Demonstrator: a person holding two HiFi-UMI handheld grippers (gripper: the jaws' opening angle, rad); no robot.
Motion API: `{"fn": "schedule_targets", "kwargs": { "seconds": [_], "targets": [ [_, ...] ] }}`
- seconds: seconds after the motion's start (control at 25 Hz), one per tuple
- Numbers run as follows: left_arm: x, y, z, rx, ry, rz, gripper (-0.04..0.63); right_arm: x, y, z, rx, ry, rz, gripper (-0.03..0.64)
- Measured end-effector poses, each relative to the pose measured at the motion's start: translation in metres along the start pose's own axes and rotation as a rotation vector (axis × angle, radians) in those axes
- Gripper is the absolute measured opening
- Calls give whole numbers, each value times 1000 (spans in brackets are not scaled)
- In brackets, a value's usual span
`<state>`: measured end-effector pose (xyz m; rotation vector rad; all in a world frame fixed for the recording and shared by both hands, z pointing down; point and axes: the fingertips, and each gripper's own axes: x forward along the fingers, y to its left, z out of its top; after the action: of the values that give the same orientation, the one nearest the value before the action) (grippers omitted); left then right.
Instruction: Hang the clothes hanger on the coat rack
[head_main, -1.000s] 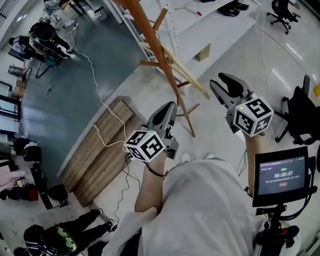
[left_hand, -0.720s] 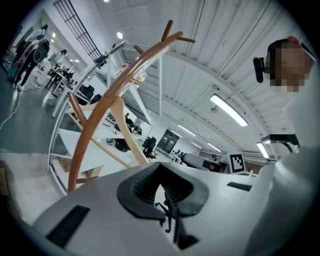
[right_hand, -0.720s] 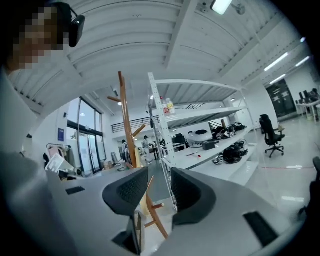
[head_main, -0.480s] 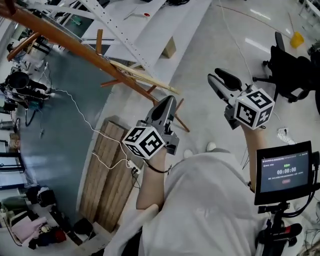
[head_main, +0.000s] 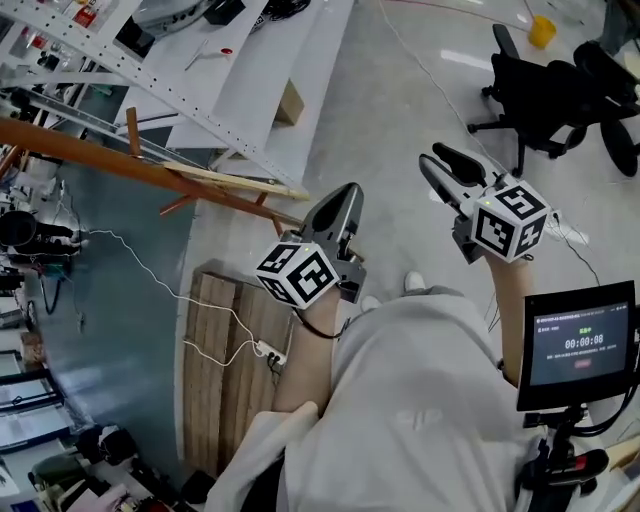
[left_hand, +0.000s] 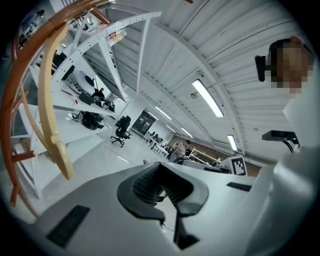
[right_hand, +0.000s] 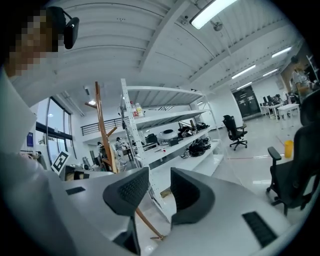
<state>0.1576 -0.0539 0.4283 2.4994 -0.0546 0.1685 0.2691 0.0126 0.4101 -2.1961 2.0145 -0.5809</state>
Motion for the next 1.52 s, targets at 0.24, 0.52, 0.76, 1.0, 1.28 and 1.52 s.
{"fn": "schedule_targets", "kwargs": {
  "seconds": [0.24, 0.52, 0.76, 1.0, 1.28, 1.52],
  "targets": [
    [25, -11, -19, -1, 58, -57, 6, -23, -17, -14, 36, -9, -64, 146],
    [39, -16, -29, -4, 93, -77, 6, -35, -27, -24, 44, -9, -106, 146],
    [42, -13, -33, -11, 102, -73, 6, -36, -27, -34, 54, 13, -112, 118],
    [39, -11, -31, -16, 97, -68, 6, -33, -25, -33, 48, 22, -103, 118],
    [34, -9, -31, -31, 94, -62, 6, -28, -19, -34, 38, 37, -81, 118],
    [30, -7, -31, -35, 92, -59, 6, -24, -15, -36, 34, 45, -73, 118]
  ]
}}
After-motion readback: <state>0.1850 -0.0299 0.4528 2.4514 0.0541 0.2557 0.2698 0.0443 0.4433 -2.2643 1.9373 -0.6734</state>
